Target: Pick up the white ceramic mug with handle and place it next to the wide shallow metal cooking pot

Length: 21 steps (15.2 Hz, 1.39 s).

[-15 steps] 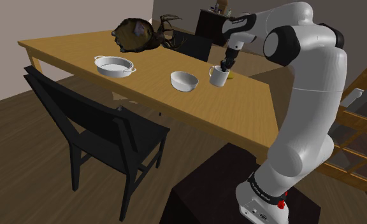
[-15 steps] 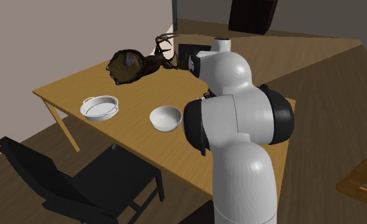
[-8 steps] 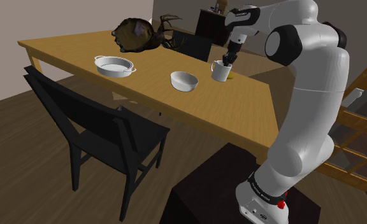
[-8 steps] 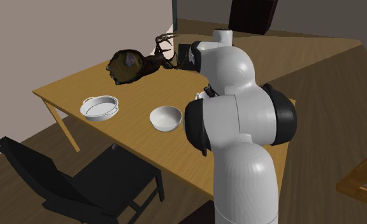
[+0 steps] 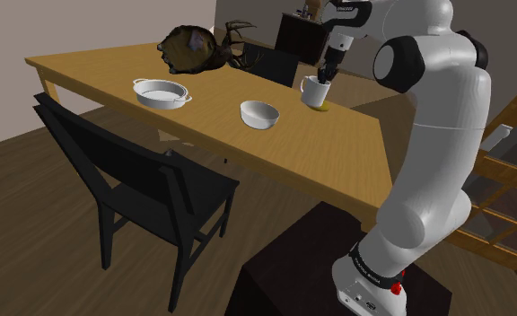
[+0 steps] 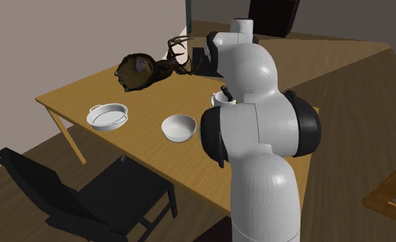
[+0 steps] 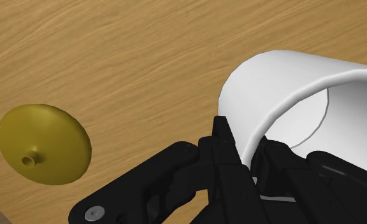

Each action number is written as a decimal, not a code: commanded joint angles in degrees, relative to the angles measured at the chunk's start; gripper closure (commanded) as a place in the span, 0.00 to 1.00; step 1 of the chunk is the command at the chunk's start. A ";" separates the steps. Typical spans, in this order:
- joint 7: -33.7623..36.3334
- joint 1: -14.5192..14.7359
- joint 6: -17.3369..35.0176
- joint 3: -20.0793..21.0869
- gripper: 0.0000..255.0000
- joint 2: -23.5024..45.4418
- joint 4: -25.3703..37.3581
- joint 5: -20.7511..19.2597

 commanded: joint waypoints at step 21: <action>19.11 14.26 -0.26 5.03 1.00 -1.19 -0.10 -2.30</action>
